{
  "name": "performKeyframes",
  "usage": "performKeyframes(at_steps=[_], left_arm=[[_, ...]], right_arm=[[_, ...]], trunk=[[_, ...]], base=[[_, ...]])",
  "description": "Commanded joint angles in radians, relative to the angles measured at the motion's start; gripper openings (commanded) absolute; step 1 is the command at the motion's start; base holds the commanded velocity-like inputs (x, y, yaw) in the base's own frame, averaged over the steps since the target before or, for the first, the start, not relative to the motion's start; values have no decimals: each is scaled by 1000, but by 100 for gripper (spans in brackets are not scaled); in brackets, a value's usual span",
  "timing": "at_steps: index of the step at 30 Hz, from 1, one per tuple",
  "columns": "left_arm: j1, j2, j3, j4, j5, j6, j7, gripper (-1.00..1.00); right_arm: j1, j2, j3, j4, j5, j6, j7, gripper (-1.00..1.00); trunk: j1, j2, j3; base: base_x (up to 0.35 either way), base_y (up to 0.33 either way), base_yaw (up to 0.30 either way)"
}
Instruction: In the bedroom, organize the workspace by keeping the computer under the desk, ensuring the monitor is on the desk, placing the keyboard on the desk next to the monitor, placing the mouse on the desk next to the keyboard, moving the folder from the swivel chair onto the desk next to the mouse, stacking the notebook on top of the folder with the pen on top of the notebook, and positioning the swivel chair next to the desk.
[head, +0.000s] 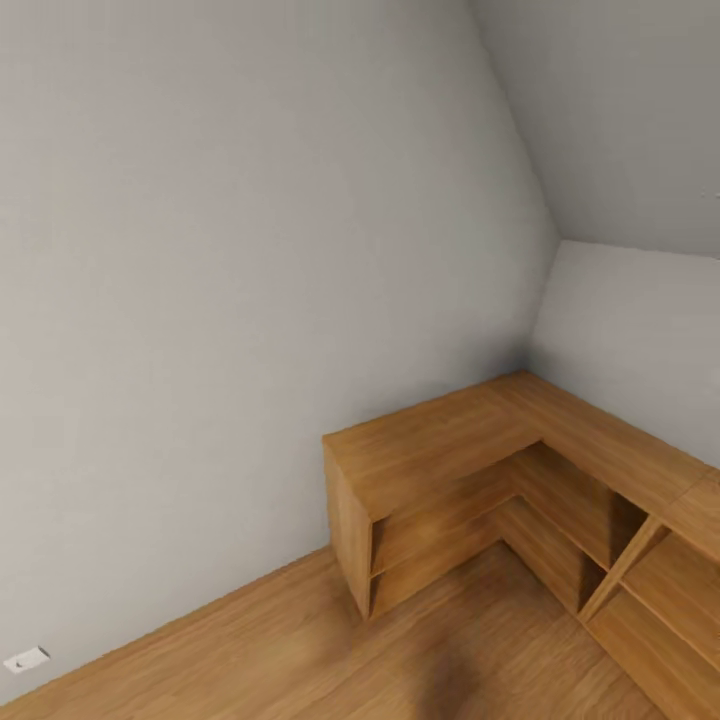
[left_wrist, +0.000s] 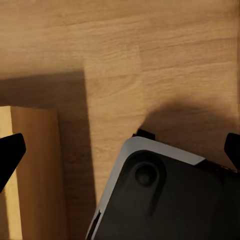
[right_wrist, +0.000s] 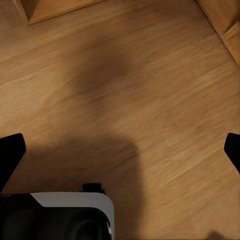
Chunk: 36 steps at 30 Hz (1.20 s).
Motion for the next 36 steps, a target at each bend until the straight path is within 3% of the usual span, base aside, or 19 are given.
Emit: performKeyframes(at_steps=[1,10,27,36], left_arm=[[0,0,-9,-2,0,-1,7,100],[0,-1,-10,-2,-1,3,6,100],[1,0,-11,-2,-1,8,6,100],[1,0,-10,-1,-1,10,7,100]], right_arm=[[-1,1,8,2,0,-1,-7,100],[-1,1,8,2,0,0,-7,100],[-1,1,8,2,0,7,-7,100],[-1,0,8,2,0,6,-7,100]], trunk=[[1,-2,-3],[1,-2,-8],[1,-2,-20],[1,-2,-24]], base=[[293,201,-297],[308,90,-285],[312,-119,-272],[84,-43,-275]])
